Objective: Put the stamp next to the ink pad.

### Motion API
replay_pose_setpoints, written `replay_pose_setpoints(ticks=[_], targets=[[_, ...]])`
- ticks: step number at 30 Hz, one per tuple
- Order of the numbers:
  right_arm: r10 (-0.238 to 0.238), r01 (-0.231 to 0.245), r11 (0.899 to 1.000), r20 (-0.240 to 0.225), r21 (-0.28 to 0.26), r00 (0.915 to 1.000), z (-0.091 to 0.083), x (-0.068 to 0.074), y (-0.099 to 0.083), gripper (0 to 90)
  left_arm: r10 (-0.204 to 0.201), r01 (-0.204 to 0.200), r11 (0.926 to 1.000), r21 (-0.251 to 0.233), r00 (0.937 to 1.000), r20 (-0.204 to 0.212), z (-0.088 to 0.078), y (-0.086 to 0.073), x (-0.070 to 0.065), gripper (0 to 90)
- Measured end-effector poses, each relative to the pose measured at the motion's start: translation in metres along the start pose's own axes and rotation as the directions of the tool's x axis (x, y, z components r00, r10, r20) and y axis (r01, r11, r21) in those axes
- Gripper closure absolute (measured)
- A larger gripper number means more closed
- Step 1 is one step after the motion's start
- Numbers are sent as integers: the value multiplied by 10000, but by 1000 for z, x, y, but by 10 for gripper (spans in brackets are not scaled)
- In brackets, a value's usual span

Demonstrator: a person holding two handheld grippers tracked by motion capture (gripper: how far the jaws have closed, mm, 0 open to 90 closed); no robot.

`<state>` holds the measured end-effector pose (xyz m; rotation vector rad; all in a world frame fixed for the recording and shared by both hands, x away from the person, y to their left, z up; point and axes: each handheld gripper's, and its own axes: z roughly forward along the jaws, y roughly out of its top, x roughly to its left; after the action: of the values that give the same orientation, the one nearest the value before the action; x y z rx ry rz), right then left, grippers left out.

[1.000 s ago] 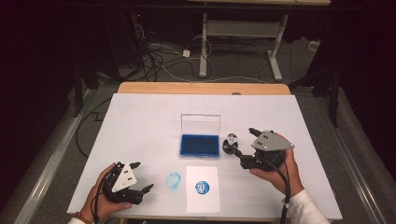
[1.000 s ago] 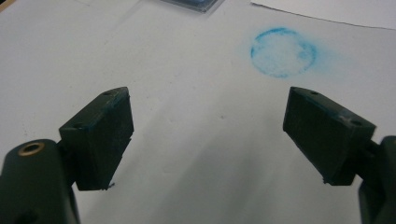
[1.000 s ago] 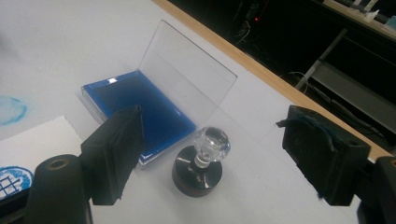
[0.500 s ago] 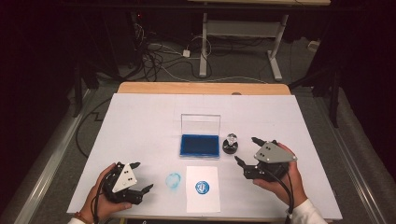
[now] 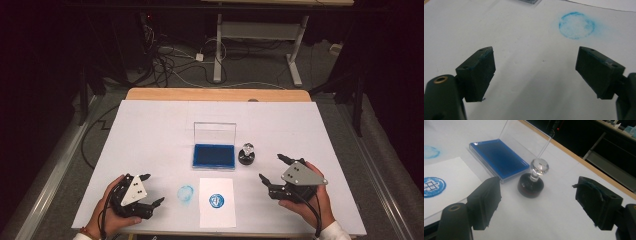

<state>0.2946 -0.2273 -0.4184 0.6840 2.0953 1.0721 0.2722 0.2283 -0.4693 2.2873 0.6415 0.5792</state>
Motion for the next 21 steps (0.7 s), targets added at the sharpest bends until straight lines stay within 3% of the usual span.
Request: replay_pose_setpoints(ticks=[21], targets=[[708,-706,9966,-32,432,9975,-11,-4,-40,177,-322,322,9993,-210,9995,-9,0,2,4,155]])
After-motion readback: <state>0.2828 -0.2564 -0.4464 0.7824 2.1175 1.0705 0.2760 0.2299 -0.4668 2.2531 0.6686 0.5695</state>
